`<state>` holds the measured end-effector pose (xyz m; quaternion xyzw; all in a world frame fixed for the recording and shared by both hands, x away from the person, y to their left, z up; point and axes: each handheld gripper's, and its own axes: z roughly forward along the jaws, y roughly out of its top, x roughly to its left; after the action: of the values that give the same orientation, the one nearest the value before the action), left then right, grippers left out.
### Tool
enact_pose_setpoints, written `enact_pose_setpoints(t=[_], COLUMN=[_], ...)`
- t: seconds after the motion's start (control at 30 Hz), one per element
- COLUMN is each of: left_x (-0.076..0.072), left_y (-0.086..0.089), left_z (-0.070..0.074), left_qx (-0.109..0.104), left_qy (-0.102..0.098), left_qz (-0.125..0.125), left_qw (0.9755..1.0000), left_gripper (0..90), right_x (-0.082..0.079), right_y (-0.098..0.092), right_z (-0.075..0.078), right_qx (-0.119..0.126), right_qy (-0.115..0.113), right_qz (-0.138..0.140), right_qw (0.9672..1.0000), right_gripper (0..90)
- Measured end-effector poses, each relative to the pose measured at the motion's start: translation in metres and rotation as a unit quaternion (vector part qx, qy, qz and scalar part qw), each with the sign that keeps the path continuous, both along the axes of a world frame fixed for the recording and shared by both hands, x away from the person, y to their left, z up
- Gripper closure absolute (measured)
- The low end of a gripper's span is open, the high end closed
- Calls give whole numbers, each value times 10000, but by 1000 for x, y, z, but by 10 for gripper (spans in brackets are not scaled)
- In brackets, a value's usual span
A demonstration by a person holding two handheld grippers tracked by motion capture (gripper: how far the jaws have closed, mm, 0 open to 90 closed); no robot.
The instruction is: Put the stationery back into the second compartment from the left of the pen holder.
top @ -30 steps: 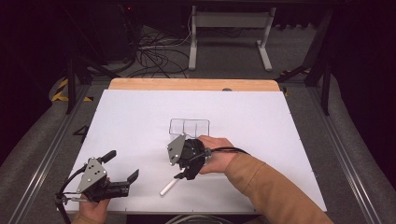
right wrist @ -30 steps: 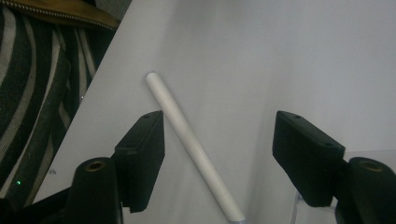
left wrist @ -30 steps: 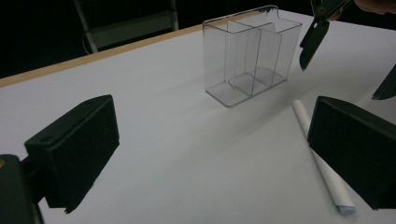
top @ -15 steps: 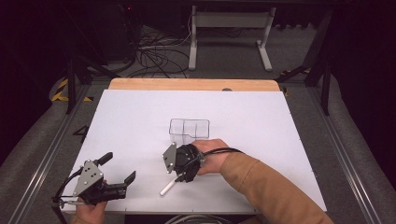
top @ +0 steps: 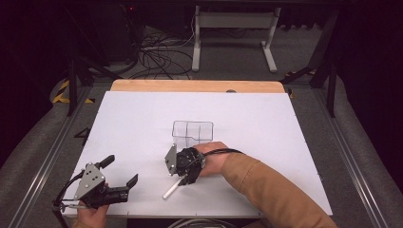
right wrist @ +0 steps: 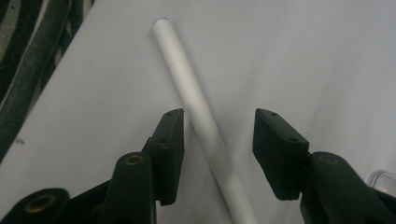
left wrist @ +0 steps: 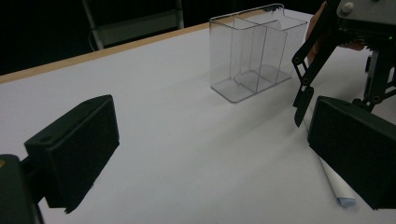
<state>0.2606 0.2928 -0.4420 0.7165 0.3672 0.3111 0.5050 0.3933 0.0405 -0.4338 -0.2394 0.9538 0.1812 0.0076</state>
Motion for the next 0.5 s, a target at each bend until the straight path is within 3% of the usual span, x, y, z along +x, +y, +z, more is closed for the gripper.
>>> enact_pose_setpoints(t=[0.27, 0.5], left_x=[0, 1], left_y=[0, -1], left_z=[0, 0], left_qx=[-5, 6], left_qy=[5, 13], left_qz=[-16, -24], left_qw=[10000, 10000], left_gripper=[29, 29], right_x=[0, -1], right_y=[1, 2], right_z=[-7, -10], right_qx=[-59, -79], right_qy=[-286, -394], right_qz=[307, 504], right_qw=[9991, 9979], right_gripper=[589, 626])
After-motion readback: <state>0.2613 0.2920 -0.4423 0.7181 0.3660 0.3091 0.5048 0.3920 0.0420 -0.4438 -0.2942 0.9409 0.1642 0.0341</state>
